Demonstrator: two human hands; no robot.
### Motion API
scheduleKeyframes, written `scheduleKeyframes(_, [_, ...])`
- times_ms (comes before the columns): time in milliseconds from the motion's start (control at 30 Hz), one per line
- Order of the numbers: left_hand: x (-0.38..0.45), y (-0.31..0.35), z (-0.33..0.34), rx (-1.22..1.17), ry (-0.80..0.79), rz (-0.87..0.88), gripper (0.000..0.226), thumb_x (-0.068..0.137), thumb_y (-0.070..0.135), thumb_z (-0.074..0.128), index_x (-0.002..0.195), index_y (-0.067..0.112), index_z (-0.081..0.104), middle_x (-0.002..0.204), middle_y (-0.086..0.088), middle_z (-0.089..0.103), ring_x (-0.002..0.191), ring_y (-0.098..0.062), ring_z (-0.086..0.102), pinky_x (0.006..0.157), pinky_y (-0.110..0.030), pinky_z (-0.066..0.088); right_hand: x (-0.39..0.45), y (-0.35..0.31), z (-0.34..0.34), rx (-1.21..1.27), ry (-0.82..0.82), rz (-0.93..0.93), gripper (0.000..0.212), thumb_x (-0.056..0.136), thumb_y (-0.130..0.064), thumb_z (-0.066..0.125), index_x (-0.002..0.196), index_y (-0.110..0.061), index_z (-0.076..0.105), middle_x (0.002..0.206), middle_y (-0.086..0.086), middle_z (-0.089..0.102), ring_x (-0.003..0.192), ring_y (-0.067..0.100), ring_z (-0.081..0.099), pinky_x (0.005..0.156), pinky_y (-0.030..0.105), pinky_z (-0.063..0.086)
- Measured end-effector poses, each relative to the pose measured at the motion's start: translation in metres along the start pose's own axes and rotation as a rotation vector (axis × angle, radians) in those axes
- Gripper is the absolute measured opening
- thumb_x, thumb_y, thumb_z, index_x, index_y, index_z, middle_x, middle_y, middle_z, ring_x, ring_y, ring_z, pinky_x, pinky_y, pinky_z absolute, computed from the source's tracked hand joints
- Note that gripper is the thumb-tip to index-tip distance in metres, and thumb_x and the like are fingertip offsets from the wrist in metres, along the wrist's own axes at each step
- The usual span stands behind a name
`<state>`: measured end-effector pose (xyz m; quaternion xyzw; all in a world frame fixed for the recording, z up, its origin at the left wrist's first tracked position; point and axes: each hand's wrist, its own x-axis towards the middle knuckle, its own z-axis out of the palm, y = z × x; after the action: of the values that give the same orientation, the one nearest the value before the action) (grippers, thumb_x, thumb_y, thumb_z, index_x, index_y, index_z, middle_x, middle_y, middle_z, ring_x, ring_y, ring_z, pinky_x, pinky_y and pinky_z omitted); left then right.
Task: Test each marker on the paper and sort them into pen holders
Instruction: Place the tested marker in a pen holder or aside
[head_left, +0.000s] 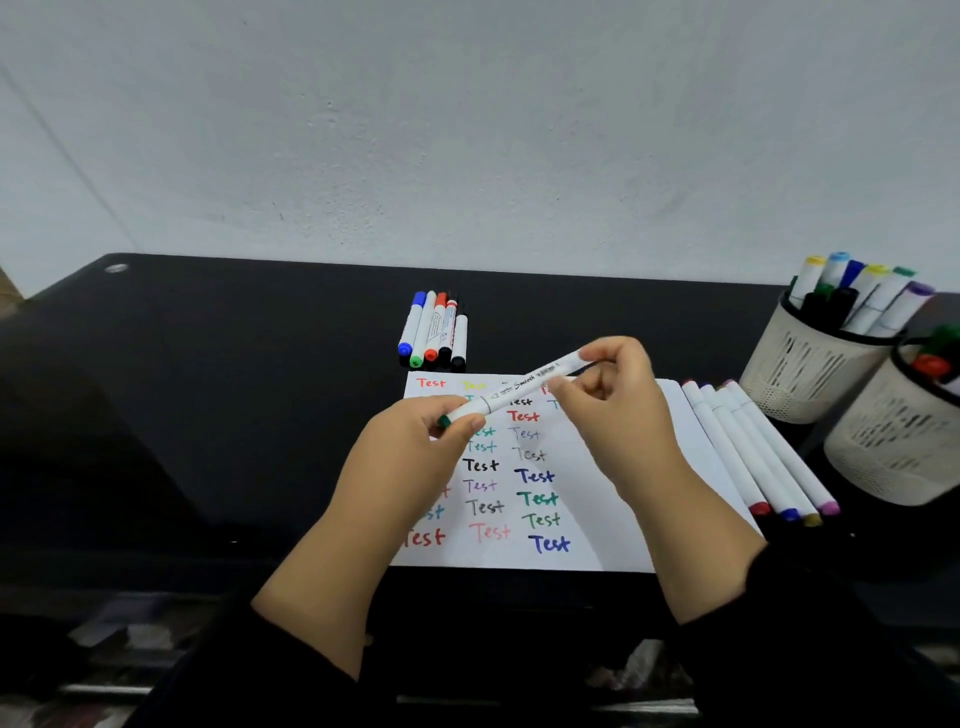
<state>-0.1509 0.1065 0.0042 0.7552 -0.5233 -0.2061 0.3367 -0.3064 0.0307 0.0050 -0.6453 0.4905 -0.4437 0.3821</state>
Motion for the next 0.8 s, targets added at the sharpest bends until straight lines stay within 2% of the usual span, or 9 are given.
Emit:
scheduleKeyframes(67, [-0.002, 0.0, -0.001, -0.026, -0.003, 0.016, 0.027, 0.092, 0.042, 0.051, 0.115, 0.032, 0.063, 0.078, 0.009, 0.058, 0.063, -0.007, 0.051, 0.056, -0.022, 0.045, -0.002, 0.002, 0.003, -0.3, -0.078, -0.23, 0.028, 0.088, -0.014, 0.064, 0.11, -0.03, 0.056, 0.072, -0.009, 0.048, 0.065, 0.0, 0.048, 0.058, 0.007, 0.038])
scheduleKeyframes(133, [-0.003, 0.0, -0.001, -0.054, 0.012, 0.046, 0.024, 0.091, 0.041, 0.053, 0.111, 0.032, 0.064, 0.077, 0.009, 0.057, 0.063, -0.007, 0.05, 0.053, -0.017, 0.042, -0.003, 0.005, 0.006, -0.528, -0.103, -0.453, 0.033, 0.086, -0.012, 0.066, 0.118, -0.024, 0.064, 0.078, -0.012, 0.045, 0.074, 0.004, 0.044, 0.062, 0.008, 0.034])
scheduleKeyframes(233, [-0.006, 0.001, 0.0, -0.092, 0.004, 0.083, 0.02, 0.091, 0.038, 0.055, 0.108, 0.033, 0.064, 0.079, 0.013, 0.055, 0.069, -0.004, 0.05, 0.055, -0.013, 0.039, -0.002, 0.006, 0.006, -0.683, -0.091, -0.65, 0.025, 0.078, -0.007, 0.073, 0.103, -0.013, 0.071, 0.079, 0.002, 0.055, 0.074, 0.023, 0.053, 0.056, 0.024, 0.038])
scheduleKeyframes(300, [-0.008, 0.001, 0.0, -0.142, -0.021, 0.089, 0.028, 0.089, 0.038, 0.057, 0.116, 0.033, 0.061, 0.089, 0.018, 0.057, 0.08, 0.001, 0.052, 0.063, -0.014, 0.038, -0.003, 0.002, 0.003, -0.751, -0.064, -0.703, 0.02, 0.076, -0.005, 0.074, 0.095, -0.01, 0.069, 0.076, 0.006, 0.057, 0.068, 0.027, 0.055, 0.05, 0.027, 0.04])
scheduleKeyframes(400, [-0.008, 0.001, 0.004, -0.185, -0.087, 0.093, 0.046, 0.087, 0.043, 0.058, 0.131, 0.033, 0.049, 0.12, 0.019, 0.056, 0.104, 0.006, 0.048, 0.081, -0.016, 0.035, -0.004, -0.006, -0.008, -0.817, -0.012, -0.643, 0.013, 0.086, -0.009, 0.063, 0.098, -0.009, 0.062, 0.082, 0.005, 0.059, 0.074, 0.027, 0.055, 0.055, 0.032, 0.042])
scheduleKeyframes(467, [-0.008, 0.002, 0.013, -0.144, -0.148, 0.103, 0.051, 0.087, 0.046, 0.057, 0.135, 0.035, 0.044, 0.131, 0.019, 0.05, 0.116, 0.003, 0.044, 0.089, -0.019, 0.032, -0.005, -0.01, -0.025, -0.812, 0.027, -0.533, 0.014, 0.092, -0.015, 0.053, 0.105, -0.011, 0.056, 0.086, 0.002, 0.056, 0.08, 0.022, 0.051, 0.06, 0.03, 0.037])
scheduleKeyframes(600, [-0.009, 0.014, 0.037, -0.018, -0.28, 0.166, 0.056, 0.089, 0.046, 0.056, 0.14, 0.033, 0.037, 0.146, 0.013, 0.035, 0.132, -0.007, 0.034, 0.102, -0.023, 0.027, -0.008, -0.016, -0.068, -0.693, 0.115, -0.349, 0.012, 0.096, -0.023, 0.047, 0.106, -0.017, 0.05, 0.085, -0.002, 0.055, 0.075, 0.016, 0.051, 0.054, 0.024, 0.032])
scheduleKeyframes(733, [-0.003, 0.033, 0.065, 0.066, -0.386, 0.262, 0.063, 0.089, 0.046, 0.055, 0.144, 0.028, 0.031, 0.151, 0.01, 0.027, 0.137, -0.008, 0.027, 0.109, -0.024, 0.021, -0.016, -0.02, -0.118, -0.596, 0.203, -0.232, 0.004, 0.096, -0.027, 0.047, 0.097, -0.025, 0.044, 0.07, -0.006, 0.052, 0.064, 0.012, 0.051, 0.054, 0.027, 0.036])
scheduleKeyframes(800, [0.001, 0.04, 0.078, 0.123, -0.406, 0.305, 0.066, 0.089, 0.048, 0.053, 0.146, 0.027, 0.027, 0.153, 0.01, 0.023, 0.139, -0.009, 0.022, 0.111, -0.024, 0.017, -0.02, -0.022, -0.141, -0.558, 0.266, -0.174, 0.008, 0.096, -0.03, 0.046, 0.102, -0.025, 0.047, 0.074, -0.008, 0.055, 0.067, 0.008, 0.055, 0.057, 0.027, 0.04])
